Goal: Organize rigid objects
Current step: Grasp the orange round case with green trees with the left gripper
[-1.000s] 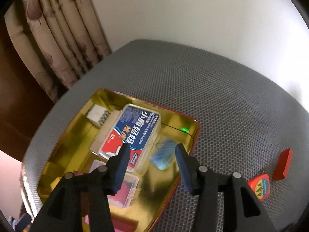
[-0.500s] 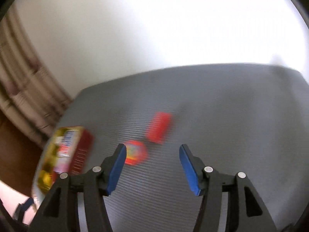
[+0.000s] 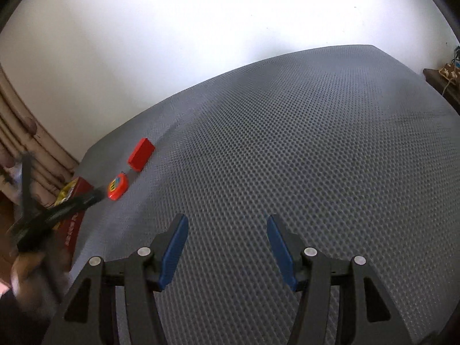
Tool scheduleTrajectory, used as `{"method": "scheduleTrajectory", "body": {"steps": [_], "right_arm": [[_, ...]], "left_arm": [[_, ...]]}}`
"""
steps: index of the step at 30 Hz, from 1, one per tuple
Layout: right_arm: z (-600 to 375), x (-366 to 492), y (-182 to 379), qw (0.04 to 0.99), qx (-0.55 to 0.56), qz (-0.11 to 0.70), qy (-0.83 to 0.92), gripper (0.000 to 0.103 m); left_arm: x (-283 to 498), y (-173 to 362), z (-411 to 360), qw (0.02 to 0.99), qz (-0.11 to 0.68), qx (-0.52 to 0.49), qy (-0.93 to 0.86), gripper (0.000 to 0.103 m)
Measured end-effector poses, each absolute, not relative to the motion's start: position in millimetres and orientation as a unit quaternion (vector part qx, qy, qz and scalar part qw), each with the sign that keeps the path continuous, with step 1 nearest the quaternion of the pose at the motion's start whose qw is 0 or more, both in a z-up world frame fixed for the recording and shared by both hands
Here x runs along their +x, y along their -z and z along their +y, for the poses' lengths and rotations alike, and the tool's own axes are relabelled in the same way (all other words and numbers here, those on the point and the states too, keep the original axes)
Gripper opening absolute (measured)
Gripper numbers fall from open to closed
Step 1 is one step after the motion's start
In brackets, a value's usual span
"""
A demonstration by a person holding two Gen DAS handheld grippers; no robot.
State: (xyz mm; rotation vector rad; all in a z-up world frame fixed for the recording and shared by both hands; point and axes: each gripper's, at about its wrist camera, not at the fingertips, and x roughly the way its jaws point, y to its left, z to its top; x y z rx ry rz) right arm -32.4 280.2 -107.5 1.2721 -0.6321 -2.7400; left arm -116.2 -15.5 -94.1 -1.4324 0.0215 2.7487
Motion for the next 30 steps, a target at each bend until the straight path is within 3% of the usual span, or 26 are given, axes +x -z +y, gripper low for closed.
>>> {"method": "scheduleTrajectory", "body": {"steps": [5,7,8,9,10,15,23,30], "right_arm": [[289,-17,103,0.048,0.406,-0.201,0.890,0.060],[293,-15,103,0.053,0.404,-0.207,0.889,0.060],[294,-15,104,0.054,0.404,-0.208,0.889,0.060],[297,-16,104,0.056,0.403,-0.211,0.889,0.060],[298,-17,105,0.056,0.403,-0.215,0.888,0.060],[308,-10,100,0.059,0.395,-0.222,0.889,0.060],[313,2,85,0.062,0.379,-0.223,0.896,0.060],[321,16,72,0.066,0.369,-0.225,0.900,0.060]], "left_arm": [[-151,123,-7,-0.017,-0.007,-0.483,-0.875,0.096],[-158,129,-9,-0.018,-0.020,-0.493,-0.869,0.080],[-158,129,-10,-0.023,-0.019,-0.489,-0.872,0.077],[-158,127,-10,-0.024,-0.020,-0.483,-0.875,0.057],[-158,125,-10,-0.019,-0.019,-0.482,-0.876,0.047],[-145,105,-6,-0.003,0.004,-0.471,-0.882,0.047],[-103,15,1,0.054,0.029,-0.401,-0.914,0.047],[-93,-48,-30,0.048,0.034,-0.364,-0.930,0.047]]}}
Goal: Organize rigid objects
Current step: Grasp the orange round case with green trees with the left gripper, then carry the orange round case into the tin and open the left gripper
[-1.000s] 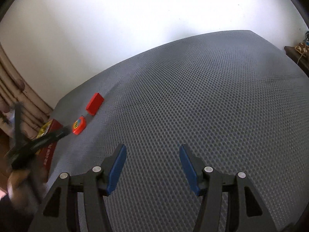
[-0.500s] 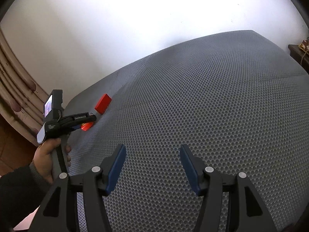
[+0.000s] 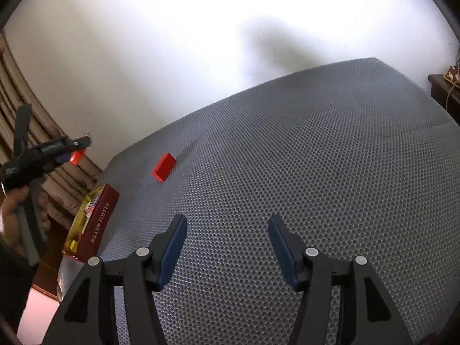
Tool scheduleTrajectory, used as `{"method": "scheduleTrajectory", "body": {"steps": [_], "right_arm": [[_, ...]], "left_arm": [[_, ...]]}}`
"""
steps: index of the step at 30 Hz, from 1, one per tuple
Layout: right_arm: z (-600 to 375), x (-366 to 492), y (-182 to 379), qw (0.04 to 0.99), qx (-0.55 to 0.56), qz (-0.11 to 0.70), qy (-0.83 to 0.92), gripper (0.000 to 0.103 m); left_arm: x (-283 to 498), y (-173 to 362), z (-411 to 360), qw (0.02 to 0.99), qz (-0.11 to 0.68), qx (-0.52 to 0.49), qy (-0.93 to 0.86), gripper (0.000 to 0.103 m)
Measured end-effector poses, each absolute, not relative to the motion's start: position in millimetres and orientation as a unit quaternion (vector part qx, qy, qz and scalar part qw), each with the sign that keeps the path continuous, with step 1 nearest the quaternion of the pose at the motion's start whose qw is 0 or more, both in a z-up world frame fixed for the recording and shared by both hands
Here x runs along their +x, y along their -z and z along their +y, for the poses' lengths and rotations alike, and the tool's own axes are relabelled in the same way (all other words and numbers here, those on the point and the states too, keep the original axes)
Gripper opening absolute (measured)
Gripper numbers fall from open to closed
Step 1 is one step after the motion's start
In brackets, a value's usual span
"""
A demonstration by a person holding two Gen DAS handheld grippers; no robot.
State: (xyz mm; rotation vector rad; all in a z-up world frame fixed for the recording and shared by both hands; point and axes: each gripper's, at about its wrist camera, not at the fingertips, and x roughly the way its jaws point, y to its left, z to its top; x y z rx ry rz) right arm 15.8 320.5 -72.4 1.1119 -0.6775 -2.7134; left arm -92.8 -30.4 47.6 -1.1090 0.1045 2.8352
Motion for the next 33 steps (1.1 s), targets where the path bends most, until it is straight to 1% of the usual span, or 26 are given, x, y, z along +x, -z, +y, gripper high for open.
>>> {"method": "scheduleTrajectory", "body": {"steps": [6,13,17,23,28,33], "right_arm": [[310,11,76,0.075,0.379,-0.224,0.895,0.060],[302,8,78,0.069,0.376,-0.214,0.899,0.060],[302,6,81,0.066,0.378,-0.216,0.898,0.060],[303,6,89,0.067,0.386,-0.226,0.892,0.060],[302,7,91,0.066,0.389,-0.224,0.891,0.060],[302,7,91,0.066,0.391,-0.223,0.891,0.060]], "left_arm": [[-85,-81,-79,0.021,0.033,-0.354,-0.934,0.047],[-81,-81,-134,-0.016,0.047,-0.368,-0.929,0.047],[-76,-52,-165,-0.034,0.053,-0.390,-0.918,0.047],[-66,-26,-199,-0.054,0.038,-0.417,-0.906,0.047],[-72,-6,-246,-0.100,0.004,-0.435,-0.895,0.047],[-78,14,-273,-0.134,-0.030,-0.451,-0.882,0.047]]}}
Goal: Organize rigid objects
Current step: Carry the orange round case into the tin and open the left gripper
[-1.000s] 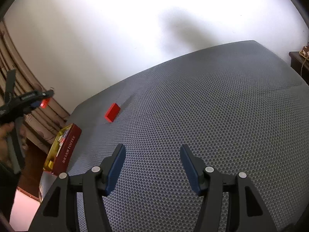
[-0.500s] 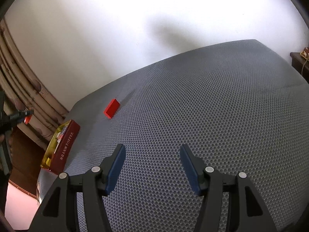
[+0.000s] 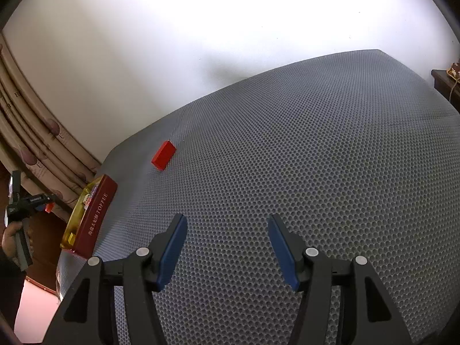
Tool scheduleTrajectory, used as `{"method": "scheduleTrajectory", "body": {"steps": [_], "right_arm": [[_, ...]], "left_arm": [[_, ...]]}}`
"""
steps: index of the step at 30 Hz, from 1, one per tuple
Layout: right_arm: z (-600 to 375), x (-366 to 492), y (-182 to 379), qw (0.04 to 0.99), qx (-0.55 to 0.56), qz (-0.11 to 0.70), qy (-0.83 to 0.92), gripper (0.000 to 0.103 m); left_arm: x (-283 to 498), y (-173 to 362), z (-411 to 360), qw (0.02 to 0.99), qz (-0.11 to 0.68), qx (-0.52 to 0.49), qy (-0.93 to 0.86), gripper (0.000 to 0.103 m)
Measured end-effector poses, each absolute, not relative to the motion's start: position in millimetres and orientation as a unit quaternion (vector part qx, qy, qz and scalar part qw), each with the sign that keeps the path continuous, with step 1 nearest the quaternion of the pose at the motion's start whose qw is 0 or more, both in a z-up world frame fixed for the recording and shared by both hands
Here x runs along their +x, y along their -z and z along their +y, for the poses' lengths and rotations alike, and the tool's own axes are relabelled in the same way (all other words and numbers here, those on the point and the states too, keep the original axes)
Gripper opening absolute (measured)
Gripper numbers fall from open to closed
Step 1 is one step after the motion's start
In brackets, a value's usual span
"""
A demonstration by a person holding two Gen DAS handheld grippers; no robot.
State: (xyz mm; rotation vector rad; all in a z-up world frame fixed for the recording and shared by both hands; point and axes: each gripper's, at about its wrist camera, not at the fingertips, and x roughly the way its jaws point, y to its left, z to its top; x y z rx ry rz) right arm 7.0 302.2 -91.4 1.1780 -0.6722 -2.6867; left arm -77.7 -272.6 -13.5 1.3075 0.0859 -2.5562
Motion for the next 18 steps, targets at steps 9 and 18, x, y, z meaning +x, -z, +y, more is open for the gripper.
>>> {"method": "scheduleTrajectory", "body": {"steps": [9,18], "right_arm": [[304,11,95,0.067,0.394,-0.223,0.889,0.060],[305,15,95,0.066,0.393,-0.227,0.889,0.060]], "left_arm": [[-87,65,-295,0.165,0.099,0.493,0.848,0.047],[-102,84,-288,0.174,0.090,0.516,0.834,0.047]]}}
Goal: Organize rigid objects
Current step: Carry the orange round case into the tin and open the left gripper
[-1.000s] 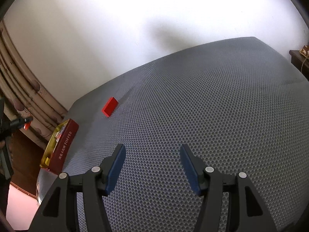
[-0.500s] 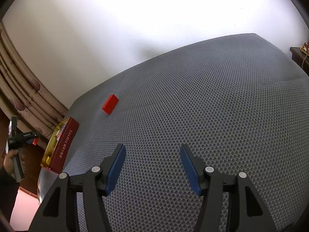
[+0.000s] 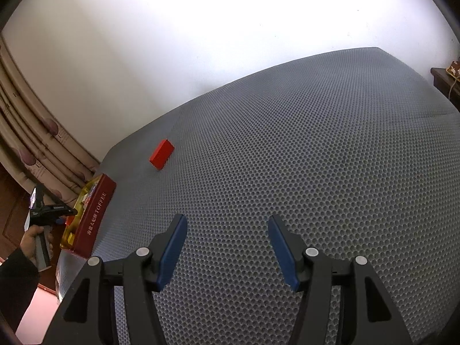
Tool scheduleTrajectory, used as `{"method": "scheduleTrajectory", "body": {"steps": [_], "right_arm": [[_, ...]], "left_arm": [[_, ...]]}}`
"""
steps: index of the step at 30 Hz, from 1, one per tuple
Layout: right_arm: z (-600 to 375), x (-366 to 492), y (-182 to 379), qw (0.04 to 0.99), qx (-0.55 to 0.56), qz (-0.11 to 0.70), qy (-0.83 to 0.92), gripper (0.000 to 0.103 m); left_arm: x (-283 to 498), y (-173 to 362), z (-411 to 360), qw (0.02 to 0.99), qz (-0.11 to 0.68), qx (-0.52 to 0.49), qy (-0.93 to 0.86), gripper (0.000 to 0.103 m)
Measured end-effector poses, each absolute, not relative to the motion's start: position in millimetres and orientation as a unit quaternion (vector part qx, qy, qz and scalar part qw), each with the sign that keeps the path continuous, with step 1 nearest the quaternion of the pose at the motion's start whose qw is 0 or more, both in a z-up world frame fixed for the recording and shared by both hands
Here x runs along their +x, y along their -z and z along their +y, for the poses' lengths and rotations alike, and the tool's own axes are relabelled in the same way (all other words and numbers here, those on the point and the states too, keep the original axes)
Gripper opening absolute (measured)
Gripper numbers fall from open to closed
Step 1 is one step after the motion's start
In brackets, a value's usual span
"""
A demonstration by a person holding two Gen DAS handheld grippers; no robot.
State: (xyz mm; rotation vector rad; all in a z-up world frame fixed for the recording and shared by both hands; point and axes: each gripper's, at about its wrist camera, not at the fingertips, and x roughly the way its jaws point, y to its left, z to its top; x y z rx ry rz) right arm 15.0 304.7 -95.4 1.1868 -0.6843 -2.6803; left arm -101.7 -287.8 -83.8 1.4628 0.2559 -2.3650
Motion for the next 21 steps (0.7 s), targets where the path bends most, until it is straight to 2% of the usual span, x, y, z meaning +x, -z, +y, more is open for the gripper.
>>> {"method": "scheduleTrajectory", "body": {"steps": [21], "right_arm": [[290,14,108,0.062,0.413,-0.211,0.884,0.060]], "left_arm": [[-106,93,-295,0.155,0.103,0.533,0.825,0.047]]}}
